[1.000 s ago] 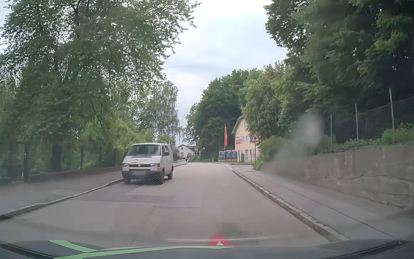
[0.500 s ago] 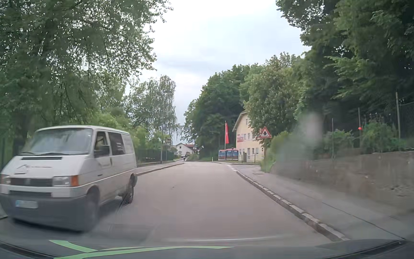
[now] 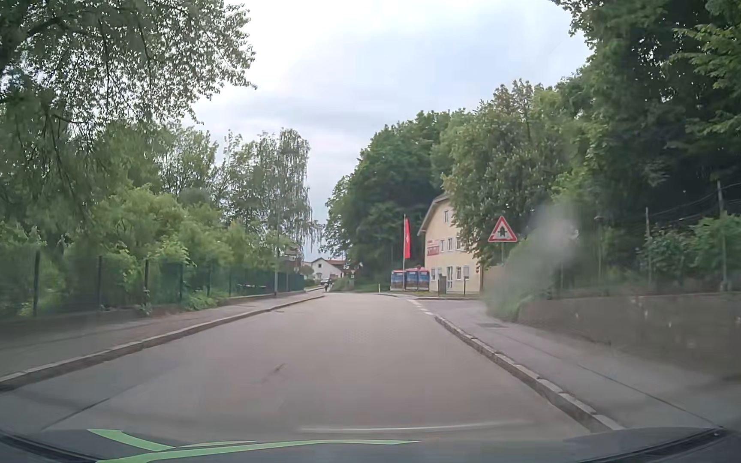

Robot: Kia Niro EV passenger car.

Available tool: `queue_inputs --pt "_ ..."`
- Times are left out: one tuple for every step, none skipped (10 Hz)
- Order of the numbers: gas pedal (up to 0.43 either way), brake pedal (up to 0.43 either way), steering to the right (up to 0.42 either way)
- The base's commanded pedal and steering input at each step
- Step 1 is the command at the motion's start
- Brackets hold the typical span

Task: Follow the waypoints while adhering to traffic rules and regulations

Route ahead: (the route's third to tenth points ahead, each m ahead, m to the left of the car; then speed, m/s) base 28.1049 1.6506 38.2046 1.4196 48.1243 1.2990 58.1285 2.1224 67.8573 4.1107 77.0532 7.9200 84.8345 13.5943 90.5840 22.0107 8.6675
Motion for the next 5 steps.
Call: queue_inputs --pt "0.098 0.000 0.004" --pt "0.098 0.000 0.004" --pt "0.098 0.000 0.004" --pt "0.098 0.000 0.004" --pt "0.098 0.000 0.004"
